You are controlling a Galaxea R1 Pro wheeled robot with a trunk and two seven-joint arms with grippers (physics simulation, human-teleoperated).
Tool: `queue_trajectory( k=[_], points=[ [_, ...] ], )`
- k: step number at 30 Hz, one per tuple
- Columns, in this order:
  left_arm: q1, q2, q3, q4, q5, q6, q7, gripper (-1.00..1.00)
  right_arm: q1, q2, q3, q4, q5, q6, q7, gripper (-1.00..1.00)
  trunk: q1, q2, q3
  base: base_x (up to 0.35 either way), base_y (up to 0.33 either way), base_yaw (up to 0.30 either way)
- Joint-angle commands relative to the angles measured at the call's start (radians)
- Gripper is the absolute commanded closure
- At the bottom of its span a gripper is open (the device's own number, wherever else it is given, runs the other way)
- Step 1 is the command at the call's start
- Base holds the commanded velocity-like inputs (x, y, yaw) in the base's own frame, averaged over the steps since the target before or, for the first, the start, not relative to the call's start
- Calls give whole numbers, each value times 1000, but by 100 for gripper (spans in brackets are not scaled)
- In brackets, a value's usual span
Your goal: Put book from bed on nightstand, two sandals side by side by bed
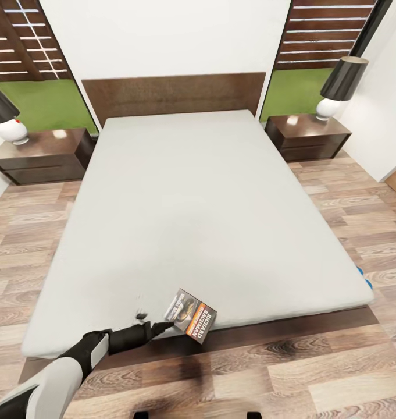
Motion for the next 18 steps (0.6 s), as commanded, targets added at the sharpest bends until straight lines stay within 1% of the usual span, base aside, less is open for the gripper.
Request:
queue_trajectory(
  k=[1,3,5,7,9,11,12,13,15,17,18],
  points=[
    [2,0,9,4,-35,2,-21,-100,-1,0,-7,1,6,-3,4,-100,-4,7,3,0,0,0],
    [7,0,8,26,-69,-9,-40,-100,0,0,-7,1,6,-3,4,-100,-11,21,9,0,0,0],
    [8,1,8,44,-78,-23,-44,-100,0,0,-7,1,6,-3,4,-100,-19,35,15,0,0,0],
    [9,2,8,71,-83,-56,-47,-100,-1,0,-7,1,6,-3,4,-100,-27,49,21,0,0,0],
    [14,3,8,128,-87,-131,-45,-100,-1,0,-7,1,6,-3,4,-100,-34,63,28,0,0,0],
    [17,5,8,138,-88,-154,-40,-100,-1,0,-7,1,6,-3,4,-100,-42,77,34,0,0,0],
    [23,13,8,145,-88,-173,-29,-100,-1,0,-7,1,6,-3,4,-100,-46,84,37,0,0,0],
    [39,28,6,151,-89,-202,11,-100,-1,0,-7,1,6,-3,4,-100,-50,91,40,0,0,0],
    [60,42,5,155,-88,-238,88,-100,-1,0,-7,1,6,-3,4,-100,-57,105,46,0,0,0],
    [68,47,4,157,-88,-253,130,-100,-1,0,-7,1,6,-3,4,-100,-65,119,53,0,0,0],
    [75,50,4,159,-87,-268,178,-100,-1,0,-7,1,6,-3,4,-100,-69,126,56,0,0,0]
  ],
)
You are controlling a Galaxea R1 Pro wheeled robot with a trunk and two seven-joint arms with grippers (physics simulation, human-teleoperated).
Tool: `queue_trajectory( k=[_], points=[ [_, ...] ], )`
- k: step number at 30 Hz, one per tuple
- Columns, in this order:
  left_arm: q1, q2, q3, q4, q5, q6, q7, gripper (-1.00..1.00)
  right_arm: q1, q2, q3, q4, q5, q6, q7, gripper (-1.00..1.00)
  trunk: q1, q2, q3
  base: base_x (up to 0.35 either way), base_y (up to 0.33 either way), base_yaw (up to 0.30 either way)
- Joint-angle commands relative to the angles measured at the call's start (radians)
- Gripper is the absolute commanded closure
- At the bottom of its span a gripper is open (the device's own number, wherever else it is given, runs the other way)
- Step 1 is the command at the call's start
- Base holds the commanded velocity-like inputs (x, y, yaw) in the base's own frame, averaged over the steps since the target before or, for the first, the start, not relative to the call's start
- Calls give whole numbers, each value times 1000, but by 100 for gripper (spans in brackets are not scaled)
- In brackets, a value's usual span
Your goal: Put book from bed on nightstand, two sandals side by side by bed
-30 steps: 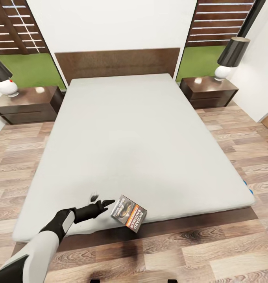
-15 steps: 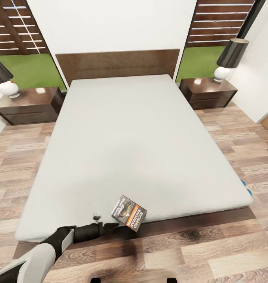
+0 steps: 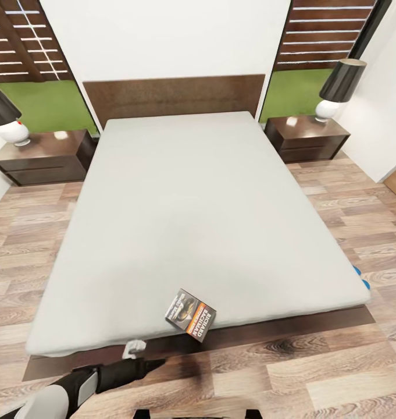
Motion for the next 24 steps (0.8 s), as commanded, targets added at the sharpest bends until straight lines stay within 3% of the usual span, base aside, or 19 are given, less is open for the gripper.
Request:
queue_trajectory(
  k=[1,7,10,16,24],
  points=[
    [5,2,11,0,-6,4,18,-100,0,0,-7,1,6,-3,4,-100,-4,7,3,0,0,0],
    [36,33,11,0,-5,-6,73,-100,-1,0,-7,1,6,-3,4,-100,-27,49,21,0,0,0],
    [48,70,10,0,-5,-16,169,-100,-1,0,-7,1,6,-3,4,-100,-38,70,31,0,0,0],
    [78,79,10,6,-4,-102,211,-100,0,0,-9,1,6,-3,4,-100,-50,91,40,0,0,0],
    [89,80,11,7,0,-122,215,-100,-1,1,-7,1,6,-3,4,-100,-50,91,40,0,0,0]
  ],
)
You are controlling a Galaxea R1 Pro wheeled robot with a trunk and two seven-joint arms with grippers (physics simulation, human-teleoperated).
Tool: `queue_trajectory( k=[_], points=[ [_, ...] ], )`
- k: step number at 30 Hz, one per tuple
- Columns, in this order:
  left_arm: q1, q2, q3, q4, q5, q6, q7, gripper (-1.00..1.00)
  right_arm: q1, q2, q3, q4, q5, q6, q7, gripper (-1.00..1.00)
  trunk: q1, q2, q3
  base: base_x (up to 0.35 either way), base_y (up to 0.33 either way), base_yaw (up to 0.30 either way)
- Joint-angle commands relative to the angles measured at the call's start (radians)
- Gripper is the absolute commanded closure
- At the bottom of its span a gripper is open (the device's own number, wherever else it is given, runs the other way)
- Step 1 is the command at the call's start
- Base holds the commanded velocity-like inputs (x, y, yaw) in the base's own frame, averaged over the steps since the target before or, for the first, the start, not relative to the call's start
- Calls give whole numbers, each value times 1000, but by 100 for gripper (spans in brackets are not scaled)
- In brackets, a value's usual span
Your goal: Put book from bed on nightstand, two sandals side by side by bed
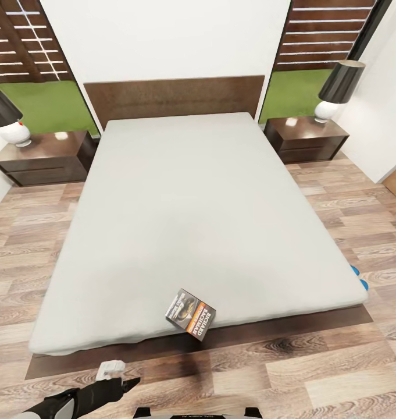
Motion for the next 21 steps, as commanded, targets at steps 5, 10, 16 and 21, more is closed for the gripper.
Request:
queue_trajectory(
  k=[5,10,16,21],
  points=[
    [0,0,9,0,-8,-3,-3,-100,0,1,-6,1,6,-3,3,-100,0,-1,-1,0,0,0],
    [0,-1,9,0,-8,-3,-3,-100,0,3,-5,1,6,-3,5,-100,0,-1,-1,0,0,0],
    [0,-1,9,0,-8,-3,-3,-100,0,6,-4,1,7,-3,4,-100,0,-1,-1,0,0,0],
    [0,-1,9,0,-8,-3,-3,-100,0,8,-4,1,6,-3,5,-100,0,-1,-1,0,0,0]
  ],
)
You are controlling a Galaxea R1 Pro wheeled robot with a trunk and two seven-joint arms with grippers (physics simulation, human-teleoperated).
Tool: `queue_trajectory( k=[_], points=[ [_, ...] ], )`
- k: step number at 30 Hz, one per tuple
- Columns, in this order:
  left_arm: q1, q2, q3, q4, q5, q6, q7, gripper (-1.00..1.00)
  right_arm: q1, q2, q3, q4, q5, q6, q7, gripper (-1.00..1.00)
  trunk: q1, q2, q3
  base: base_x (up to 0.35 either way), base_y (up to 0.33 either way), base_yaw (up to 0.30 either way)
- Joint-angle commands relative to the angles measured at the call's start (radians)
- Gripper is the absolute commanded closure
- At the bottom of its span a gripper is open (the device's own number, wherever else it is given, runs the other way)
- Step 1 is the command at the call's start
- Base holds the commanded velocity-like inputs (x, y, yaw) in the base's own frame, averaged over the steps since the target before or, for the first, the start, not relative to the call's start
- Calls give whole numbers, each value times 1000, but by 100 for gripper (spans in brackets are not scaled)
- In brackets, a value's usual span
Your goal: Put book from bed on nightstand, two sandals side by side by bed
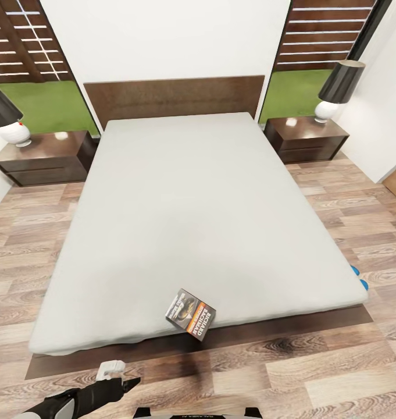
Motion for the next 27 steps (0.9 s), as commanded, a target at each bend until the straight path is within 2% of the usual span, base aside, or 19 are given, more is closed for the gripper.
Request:
queue_trajectory(
  k=[1,11,18,22,25,26,27],
  points=[
    [0,0,9,0,-10,-2,-3,-100,0,0,-6,1,6,-3,4,-100,0,-1,-1,0,0,0],
    [0,-1,8,0,-10,0,-2,-100,-1,4,-2,1,7,-3,-1,-100,0,-1,-1,0,0,0],
    [0,-3,8,0,-10,0,-3,-100,-2,22,-6,-13,4,-3,-98,-100,0,-1,-1,0,0,0],
    [0,-3,8,0,-10,0,-3,-100,-2,30,-6,-35,3,-2,-122,-100,0,-1,-1,0,0,0],
    [0,-3,9,0,-9,0,-3,-100,-3,73,-6,-96,3,5,-127,-100,0,-1,-1,0,0,0],
    [1,-3,10,0,-8,0,-3,-100,-4,101,-6,-137,4,9,-128,-100,0,-1,-1,0,0,0],
    [1,-3,10,0,-8,0,-3,-100,-4,117,-6,-159,4,11,-129,-100,0,-1,-1,0,0,0]
  ],
)
